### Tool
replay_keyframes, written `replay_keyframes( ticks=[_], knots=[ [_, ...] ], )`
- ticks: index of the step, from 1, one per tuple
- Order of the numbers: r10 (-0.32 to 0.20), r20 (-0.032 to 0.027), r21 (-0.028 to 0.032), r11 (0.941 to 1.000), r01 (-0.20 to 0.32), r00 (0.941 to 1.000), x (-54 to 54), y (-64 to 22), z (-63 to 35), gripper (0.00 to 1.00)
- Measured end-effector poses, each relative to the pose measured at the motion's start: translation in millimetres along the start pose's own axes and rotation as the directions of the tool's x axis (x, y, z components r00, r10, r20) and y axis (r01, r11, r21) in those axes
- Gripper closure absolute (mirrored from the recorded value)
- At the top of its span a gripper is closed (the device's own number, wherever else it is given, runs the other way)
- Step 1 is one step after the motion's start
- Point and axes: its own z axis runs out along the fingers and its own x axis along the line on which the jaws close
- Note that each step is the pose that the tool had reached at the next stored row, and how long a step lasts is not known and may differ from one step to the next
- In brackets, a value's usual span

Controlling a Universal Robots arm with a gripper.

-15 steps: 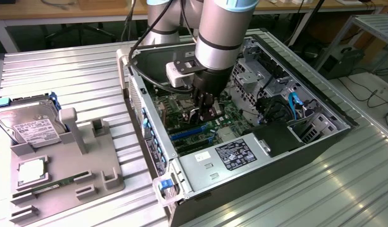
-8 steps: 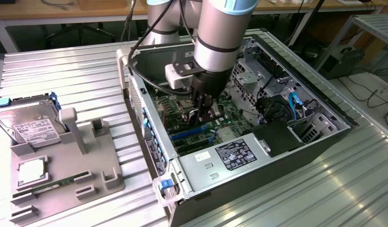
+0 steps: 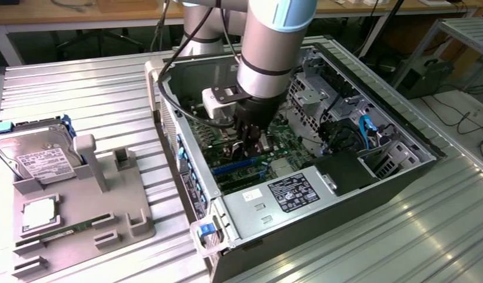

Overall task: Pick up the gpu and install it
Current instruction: 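Insert the gpu into the slot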

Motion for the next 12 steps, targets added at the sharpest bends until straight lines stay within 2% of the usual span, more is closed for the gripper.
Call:
replay_keyframes(
  ticks=[2, 4, 12],
  knots=[
    [0.000, 0.0050, 0.0000, 1.0000, 0.000, 1.0000, 0.0, 0.9, 1.6, 0.73],
    [0.000, 0.0126, 0.0001, 1.0000, 0.000, 0.9999, 0.1, 2.2, 5.4, 0.73],
    [0.000, 0.0127, -0.0005, 1.0000, 0.000, 0.9999, 0.4, 3.6, 8.6, 0.73]
  ],
)
